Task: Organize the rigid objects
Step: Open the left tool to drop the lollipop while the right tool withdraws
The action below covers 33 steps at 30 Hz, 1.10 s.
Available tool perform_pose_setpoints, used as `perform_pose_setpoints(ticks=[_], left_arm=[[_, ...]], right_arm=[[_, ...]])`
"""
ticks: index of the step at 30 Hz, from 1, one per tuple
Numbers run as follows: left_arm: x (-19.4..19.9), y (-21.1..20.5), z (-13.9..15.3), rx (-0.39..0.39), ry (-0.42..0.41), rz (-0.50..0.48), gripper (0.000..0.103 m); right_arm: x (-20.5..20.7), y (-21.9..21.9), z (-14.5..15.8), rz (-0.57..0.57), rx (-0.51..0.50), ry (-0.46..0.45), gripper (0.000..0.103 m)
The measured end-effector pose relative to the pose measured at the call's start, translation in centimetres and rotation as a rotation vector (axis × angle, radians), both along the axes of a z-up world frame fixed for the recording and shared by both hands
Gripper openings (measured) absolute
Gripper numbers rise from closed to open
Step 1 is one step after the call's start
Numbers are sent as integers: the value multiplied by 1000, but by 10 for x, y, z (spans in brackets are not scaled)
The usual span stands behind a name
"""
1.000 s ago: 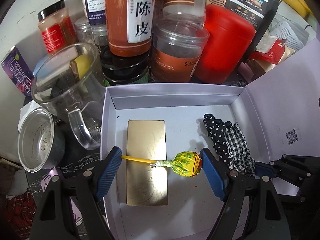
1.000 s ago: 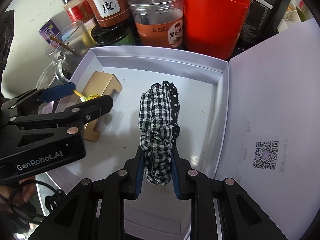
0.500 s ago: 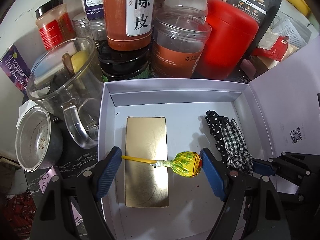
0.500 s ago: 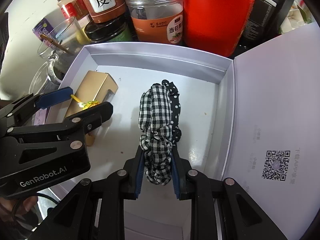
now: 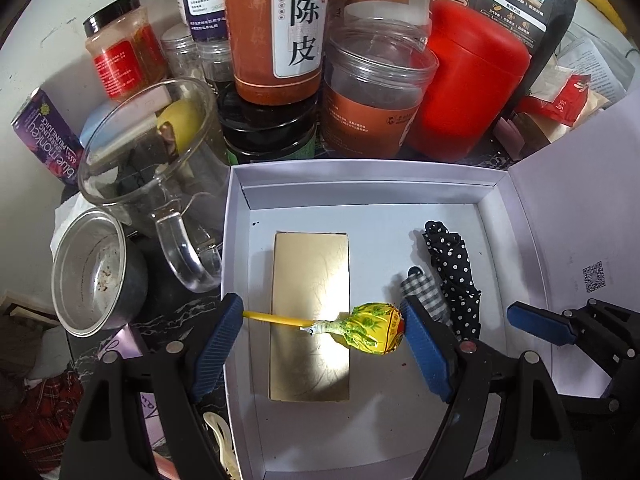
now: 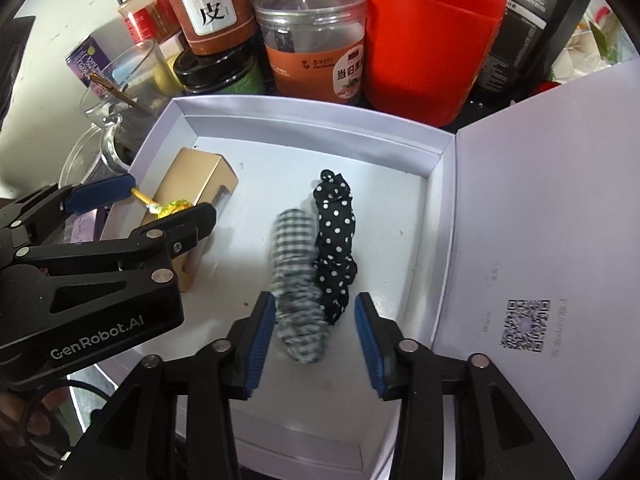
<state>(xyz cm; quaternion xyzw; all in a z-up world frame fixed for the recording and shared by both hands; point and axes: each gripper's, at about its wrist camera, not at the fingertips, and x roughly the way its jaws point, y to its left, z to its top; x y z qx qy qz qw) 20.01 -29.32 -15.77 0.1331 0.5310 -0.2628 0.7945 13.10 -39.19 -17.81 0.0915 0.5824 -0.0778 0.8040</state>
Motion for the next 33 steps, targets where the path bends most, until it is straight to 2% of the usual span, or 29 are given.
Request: perform_pose_setpoints(ticks=[14, 22, 27, 29, 31, 33], left_arm=[[-15, 14, 45, -28, -60, -4, 81], [-25, 20, 76, -58, -99, 6, 81], [-30, 18, 87, -67, -119, -6, 81], [-30, 19, 88, -76, -116, 4, 88], [-30, 21, 89, -79, -121, 15, 100], [-31, 22, 91, -80, -124, 22, 102]], right_arm=[[-22, -6, 34, -34, -9, -44, 45], [-32, -4, 64, -39, -21, -88, 45], [-37, 0, 80, -40, -29, -116, 45], [-39, 1, 84, -42, -36, -121, 45], [-42, 2, 87, -45, -39, -123, 45], [-44, 2, 91, -50, -44, -121, 45]])
